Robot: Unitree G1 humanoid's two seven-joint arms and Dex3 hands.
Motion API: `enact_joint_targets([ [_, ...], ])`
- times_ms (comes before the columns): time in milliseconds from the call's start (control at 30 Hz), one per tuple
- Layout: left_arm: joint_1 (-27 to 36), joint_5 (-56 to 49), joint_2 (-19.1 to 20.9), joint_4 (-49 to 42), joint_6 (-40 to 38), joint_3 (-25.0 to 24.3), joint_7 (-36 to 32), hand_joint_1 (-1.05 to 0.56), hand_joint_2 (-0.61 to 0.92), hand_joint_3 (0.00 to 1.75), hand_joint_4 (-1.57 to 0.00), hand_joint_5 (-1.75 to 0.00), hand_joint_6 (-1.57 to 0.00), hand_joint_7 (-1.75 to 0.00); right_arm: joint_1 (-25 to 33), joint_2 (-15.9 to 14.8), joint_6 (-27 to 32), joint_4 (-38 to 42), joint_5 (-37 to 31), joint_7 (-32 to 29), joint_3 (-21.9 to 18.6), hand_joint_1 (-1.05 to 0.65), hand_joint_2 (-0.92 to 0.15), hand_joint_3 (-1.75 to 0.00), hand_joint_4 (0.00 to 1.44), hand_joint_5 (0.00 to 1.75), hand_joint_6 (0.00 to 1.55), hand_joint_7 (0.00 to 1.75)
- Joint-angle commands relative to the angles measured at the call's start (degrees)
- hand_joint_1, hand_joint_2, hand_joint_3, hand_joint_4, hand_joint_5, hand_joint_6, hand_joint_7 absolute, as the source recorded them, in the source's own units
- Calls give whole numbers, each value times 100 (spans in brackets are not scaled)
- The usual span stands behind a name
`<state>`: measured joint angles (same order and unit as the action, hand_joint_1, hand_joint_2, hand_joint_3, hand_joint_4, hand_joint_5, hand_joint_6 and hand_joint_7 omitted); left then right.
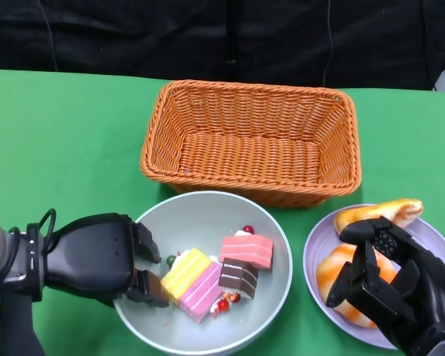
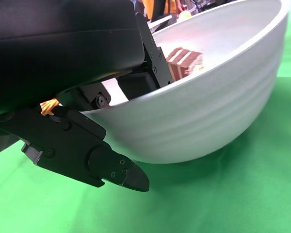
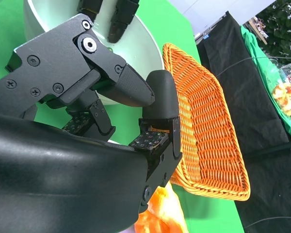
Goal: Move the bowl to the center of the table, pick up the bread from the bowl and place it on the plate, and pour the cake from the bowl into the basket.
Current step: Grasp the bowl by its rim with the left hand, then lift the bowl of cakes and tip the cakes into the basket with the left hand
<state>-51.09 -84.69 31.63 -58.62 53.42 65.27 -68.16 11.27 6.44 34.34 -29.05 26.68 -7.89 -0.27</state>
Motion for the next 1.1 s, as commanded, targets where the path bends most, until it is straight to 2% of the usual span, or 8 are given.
enact_joint_targets([
  [33,-152,56,149,-35,164,80,111,-35,69,0,-132,-5,-103,-1,-23,35,50,-111,14,-43,-74,-7,-60,-128,86,175,65,175],
  [300,-87,83,199,172,132,91,-112,-44,73,0,-155,-20,-136,-6,-21,51,142,-181,-70,-113,-81,-7,-60,-127,86,175,65,175],
  [467,-38,351,203,153,409,-20,-136,-40,77,0,-114,-122,-150,-5,-18,89,152,-178,-95,-144,-94,-7,-60,-125,84,175,63,175],
  [633,73,927,310,245,963,-388,106,-28,80,1,-111,-122,-149,-9,-46,77,169,-143,-116,-142,-104,-7,-61,-125,85,175,63,175],
  [733,246,1326,324,256,1289,-696,289,-22,88,5,-98,-155,-100,-118,-50,77,168,-130,-113,-134,-117,-7,-61,-125,85,175,63,175],
  [833,406,1633,318,298,1575,-957,416,-28,91,11,-96,-162,-84,-155,-51,90,188,-141,-106,-153,-131,-7,-61,-125,85,175,63,175],
  [1033,862,2549,378,391,2179,-1676,1270,-65,92,33,-97,-155,-89,-145,-46,53,134,-102,-195,-130,-126,-7,-60,-123,84,175,62,175],
  [1100,957,2806,386,423,2304,-1882,1690,-73,92,25,-109,-130,-112,-95,-48,64,138,-100,-216,-139,-127,-8,-60,-123,84,175,62,175],
])
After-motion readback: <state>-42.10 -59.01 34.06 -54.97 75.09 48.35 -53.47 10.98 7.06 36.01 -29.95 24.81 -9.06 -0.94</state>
